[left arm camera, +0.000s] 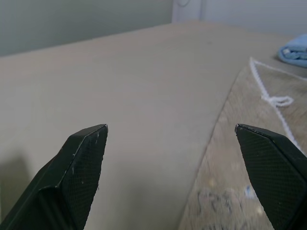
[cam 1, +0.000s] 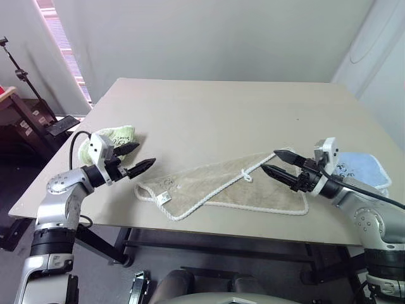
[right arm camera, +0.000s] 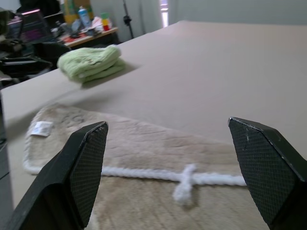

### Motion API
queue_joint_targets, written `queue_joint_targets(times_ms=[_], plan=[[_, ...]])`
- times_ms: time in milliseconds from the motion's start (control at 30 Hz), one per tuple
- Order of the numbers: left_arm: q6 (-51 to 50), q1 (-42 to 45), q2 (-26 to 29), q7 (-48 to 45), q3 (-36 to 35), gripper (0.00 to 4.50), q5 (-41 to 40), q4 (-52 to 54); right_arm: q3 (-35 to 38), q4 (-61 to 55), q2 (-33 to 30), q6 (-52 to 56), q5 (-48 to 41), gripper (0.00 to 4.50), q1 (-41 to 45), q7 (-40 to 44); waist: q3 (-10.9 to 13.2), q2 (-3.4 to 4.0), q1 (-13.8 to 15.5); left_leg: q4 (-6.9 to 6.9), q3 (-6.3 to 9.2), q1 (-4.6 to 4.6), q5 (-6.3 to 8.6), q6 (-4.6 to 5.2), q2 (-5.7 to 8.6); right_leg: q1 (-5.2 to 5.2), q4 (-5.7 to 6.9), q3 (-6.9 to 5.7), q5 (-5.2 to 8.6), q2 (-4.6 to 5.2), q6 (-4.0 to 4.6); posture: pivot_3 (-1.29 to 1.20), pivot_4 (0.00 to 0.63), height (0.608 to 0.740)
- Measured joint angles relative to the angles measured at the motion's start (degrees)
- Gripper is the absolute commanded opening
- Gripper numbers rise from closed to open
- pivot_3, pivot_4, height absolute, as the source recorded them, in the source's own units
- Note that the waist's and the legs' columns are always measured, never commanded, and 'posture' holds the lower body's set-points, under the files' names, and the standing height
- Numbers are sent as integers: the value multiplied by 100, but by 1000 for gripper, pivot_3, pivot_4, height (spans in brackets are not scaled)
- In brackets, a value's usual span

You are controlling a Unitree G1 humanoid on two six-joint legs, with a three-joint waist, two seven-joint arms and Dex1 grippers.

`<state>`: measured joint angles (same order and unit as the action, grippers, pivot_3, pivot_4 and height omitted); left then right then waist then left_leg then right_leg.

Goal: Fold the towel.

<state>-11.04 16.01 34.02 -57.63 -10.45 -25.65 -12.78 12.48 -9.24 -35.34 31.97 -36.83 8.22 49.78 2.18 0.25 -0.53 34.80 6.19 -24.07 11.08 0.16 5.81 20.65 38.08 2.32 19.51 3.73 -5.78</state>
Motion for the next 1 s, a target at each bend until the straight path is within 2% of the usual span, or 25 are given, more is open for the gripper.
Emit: queue_joint_targets(times_ms=[400,700,900,1000], plan=[[-97,-64,57,39,-122,4486,-65,297,18,-158,115,-47,-46,4198,-108,-211,0,-1,127,1,0,0,0,-1,0,1,0,-1,0,0,1,0,0,740],[-306,-325,-239,78,210,4486,-101,873,235,660,28,-437,357,4198,22,-328,0,2,117,1,-1,2,0,0,-1,0,2,-1,0,-1,1,0,0,740],[-131,-161,-389,36,444,4486,53,676,-62,1146,84,32,875,4198,709,-1146,-1,3,126,1,-2,4,-1,0,-1,0,2,0,0,-2,2,0,0,740],[-97,-67,-563,75,485,4486,52,610,-271,1693,323,414,1109,4198,1258,-1622,-1,2,120,2,-1,4,-3,2,0,0,3,-1,-1,-3,2,0,0,740]])
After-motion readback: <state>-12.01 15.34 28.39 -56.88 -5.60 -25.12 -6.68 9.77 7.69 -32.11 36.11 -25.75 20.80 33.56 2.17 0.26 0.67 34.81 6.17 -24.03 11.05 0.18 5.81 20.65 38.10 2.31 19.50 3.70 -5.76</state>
